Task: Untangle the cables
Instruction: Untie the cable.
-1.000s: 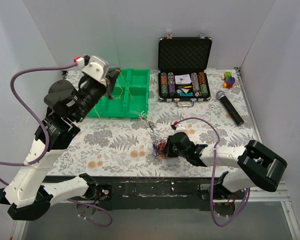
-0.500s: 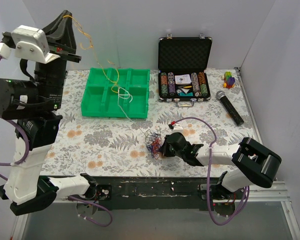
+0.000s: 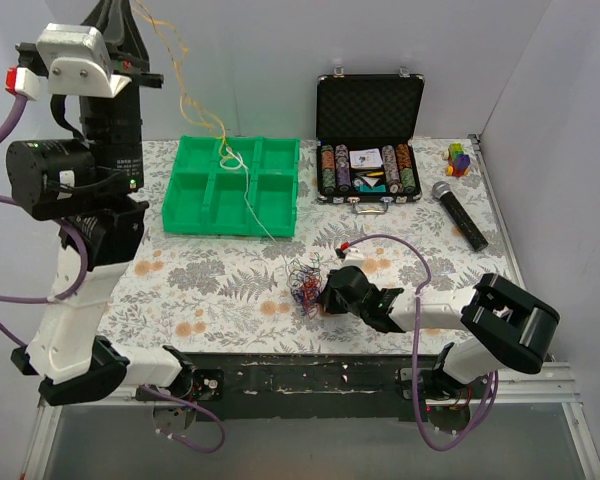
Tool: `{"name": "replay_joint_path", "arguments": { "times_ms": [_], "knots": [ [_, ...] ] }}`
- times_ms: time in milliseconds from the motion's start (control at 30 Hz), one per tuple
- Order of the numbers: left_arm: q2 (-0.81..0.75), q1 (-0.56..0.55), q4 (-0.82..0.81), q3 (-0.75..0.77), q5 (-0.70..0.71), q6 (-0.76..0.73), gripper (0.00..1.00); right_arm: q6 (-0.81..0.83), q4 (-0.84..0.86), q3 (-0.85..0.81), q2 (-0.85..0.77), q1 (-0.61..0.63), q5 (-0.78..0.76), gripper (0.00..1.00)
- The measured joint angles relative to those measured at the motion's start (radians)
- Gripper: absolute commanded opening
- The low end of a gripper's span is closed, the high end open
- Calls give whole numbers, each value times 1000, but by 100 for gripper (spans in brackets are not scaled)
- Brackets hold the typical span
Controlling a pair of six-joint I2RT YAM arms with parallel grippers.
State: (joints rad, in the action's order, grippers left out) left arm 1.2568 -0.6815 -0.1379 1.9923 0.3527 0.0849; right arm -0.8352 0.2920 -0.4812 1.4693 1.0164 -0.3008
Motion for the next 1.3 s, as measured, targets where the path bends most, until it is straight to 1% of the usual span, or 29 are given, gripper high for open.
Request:
{"name": "replay_joint_path", "arguments": {
  "times_ms": [133,267,433,533,700,900,1000,1067,1100,1133,1167,1233,1267,1300],
  "knots": [
    [75,0,-71,109,3,-66,0,-19,22,0,13,10,-13,1],
    [106,0,-116,186,-3,-109,0,-32,39,0,23,23,-31,1],
    [115,1,-177,239,-26,-158,0,-37,43,2,25,34,-53,1],
    [158,1,-200,334,-51,-185,0,-45,52,8,25,37,-60,1],
    [169,3,-271,340,-105,-253,0,-60,47,6,24,40,-68,1],
    [222,3,-408,367,-185,-381,0,-91,24,-17,43,46,-80,1],
    [264,3,-455,410,-223,-442,0,-118,34,-18,54,54,-94,1],
    [277,3,-476,417,-236,-471,2,-143,39,-14,55,59,-106,1],
    [277,3,-480,410,-238,-482,3,-156,43,-11,54,63,-114,4],
    [270,3,-484,393,-237,-486,3,-163,47,-6,51,66,-121,16],
    [255,4,-480,365,-233,-486,4,-168,47,-2,39,71,-128,26],
    [201,4,-455,270,-221,-466,3,-161,9,11,-12,85,-128,46],
    [158,4,-436,195,-214,-449,3,-148,-28,15,-47,93,-129,53],
    [100,4,-411,98,-210,-424,3,-125,-77,13,-82,100,-129,59]
  ]
}}
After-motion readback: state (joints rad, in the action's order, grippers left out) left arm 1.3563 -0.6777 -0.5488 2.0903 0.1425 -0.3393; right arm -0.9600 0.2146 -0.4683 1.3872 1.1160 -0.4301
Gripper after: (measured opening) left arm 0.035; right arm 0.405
